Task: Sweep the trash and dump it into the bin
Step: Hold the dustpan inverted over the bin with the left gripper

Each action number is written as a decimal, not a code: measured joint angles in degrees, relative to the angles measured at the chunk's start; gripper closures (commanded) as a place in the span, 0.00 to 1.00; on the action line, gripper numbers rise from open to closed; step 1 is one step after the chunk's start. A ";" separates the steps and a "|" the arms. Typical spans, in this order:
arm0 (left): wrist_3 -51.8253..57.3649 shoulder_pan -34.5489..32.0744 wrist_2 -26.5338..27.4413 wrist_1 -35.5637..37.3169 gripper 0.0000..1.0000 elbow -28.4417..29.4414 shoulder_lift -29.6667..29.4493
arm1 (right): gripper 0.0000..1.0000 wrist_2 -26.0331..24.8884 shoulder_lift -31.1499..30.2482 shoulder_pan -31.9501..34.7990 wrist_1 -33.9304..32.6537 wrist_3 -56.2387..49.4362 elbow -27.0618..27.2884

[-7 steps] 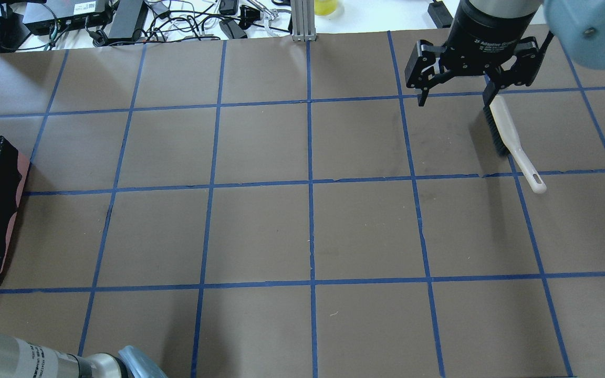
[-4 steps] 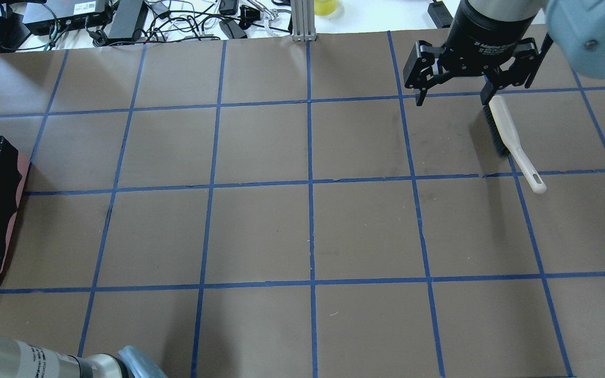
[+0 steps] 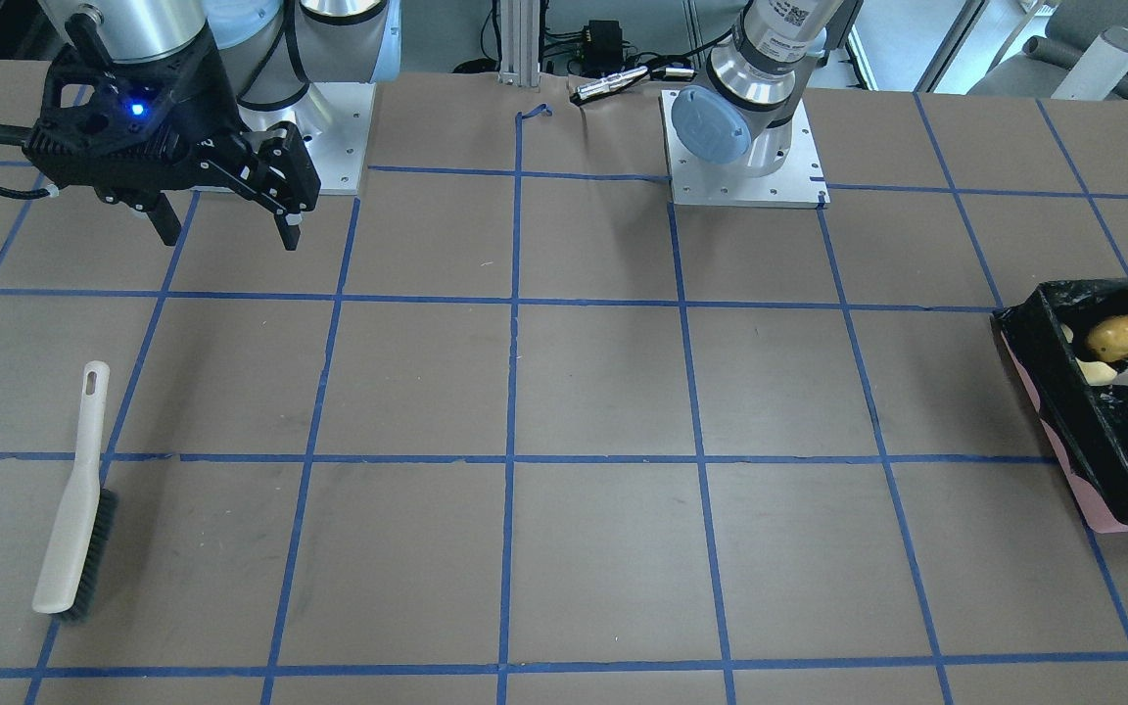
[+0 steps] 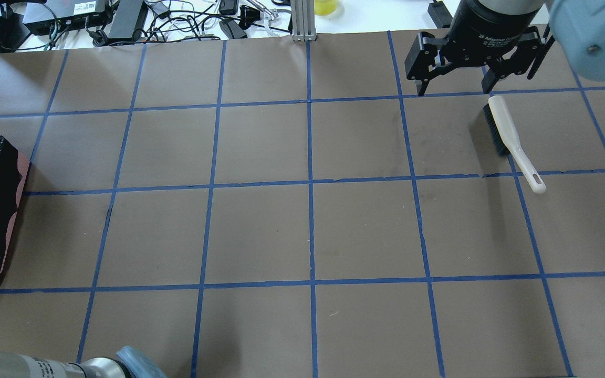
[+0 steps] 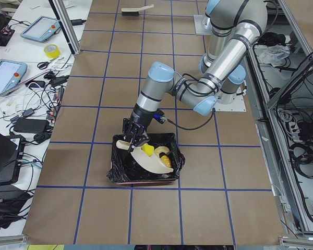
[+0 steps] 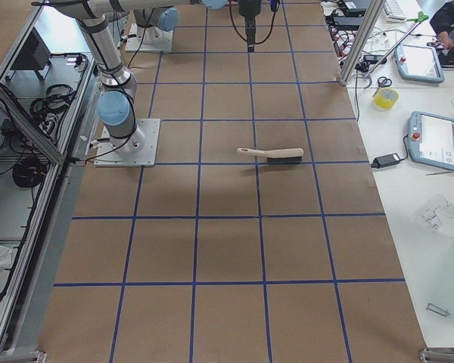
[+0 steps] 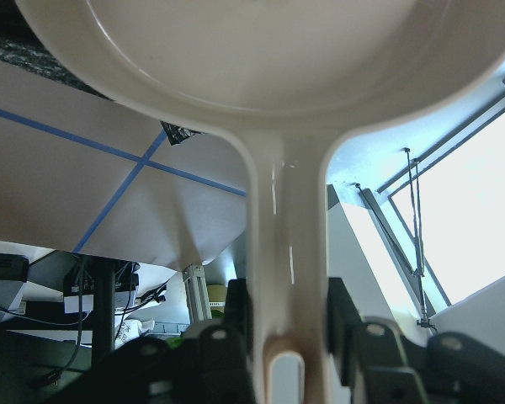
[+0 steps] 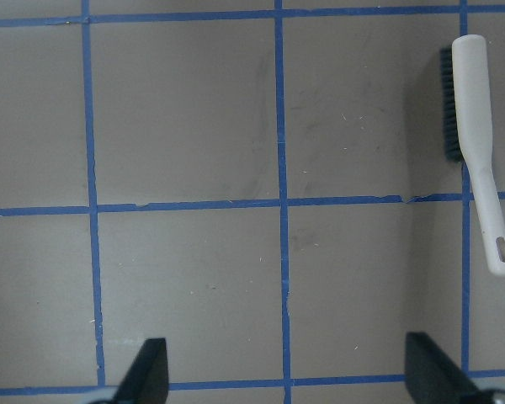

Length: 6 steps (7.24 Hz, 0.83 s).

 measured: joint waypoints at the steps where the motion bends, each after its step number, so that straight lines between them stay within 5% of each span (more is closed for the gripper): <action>1: -0.03 0.14 0.00 3.43 1.00 -3.04 1.25 | 0.00 -0.07 -0.04 -0.01 -0.04 -0.02 0.00; 6: -1.71 3.12 -1.06 9.49 1.00 -6.15 4.17 | 0.00 -0.09 -0.17 0.04 0.06 -0.05 -0.01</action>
